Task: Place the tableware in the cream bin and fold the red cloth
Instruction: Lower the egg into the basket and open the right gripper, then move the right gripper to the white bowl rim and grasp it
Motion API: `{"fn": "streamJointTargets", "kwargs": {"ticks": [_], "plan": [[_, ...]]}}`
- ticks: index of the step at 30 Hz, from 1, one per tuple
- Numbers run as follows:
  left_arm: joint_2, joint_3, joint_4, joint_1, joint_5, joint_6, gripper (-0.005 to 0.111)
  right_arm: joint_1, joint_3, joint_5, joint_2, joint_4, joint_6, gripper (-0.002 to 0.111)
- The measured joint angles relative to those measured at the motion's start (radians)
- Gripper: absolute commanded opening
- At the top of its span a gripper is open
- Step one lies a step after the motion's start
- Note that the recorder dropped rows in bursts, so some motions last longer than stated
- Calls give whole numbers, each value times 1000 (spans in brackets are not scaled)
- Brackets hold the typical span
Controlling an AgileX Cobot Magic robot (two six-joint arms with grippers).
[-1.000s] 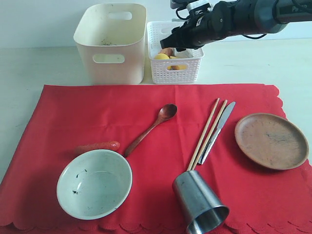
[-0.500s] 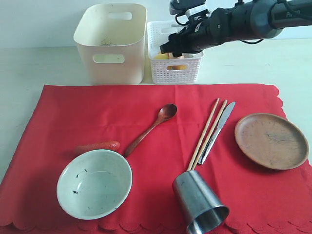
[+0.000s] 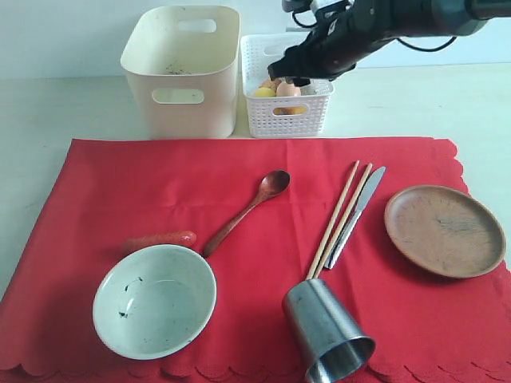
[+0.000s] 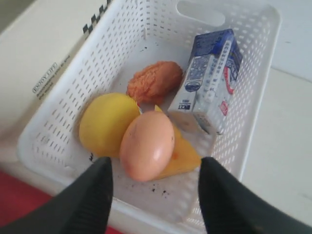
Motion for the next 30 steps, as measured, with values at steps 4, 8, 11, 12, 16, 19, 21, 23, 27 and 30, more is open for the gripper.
{"fn": "streamJointTargets", "kwargs": {"ticks": [4,8,11,12,16,19,21,23,27,30], "plan": [[0,0,0,0,0,0,2,0,0,72,-73,-6,0,18],[0,0,0,0,0,0,2,0,0,161,-142,-15,0,3],[0,0,0,0,0,0,2,0,0,235,-190,-25,0,0],[0,0,0,0,0,0,2,0,0,262,-205,-27,0,0],[0,0,0,0,0,0,2,0,30,336,-269,-29,-2,0],[0,0,0,0,0,0,2,10,75,356,-322,-29,-13,0],[0,0,0,0,0,0,2,27,112,367,-360,-29,-28,0],[0,0,0,0,0,0,2,50,141,378,-390,-29,-36,0],[0,0,0,0,0,0,2,118,193,408,-433,-29,-40,0],[0,0,0,0,0,0,2,173,219,416,-437,-29,-46,0]]}}
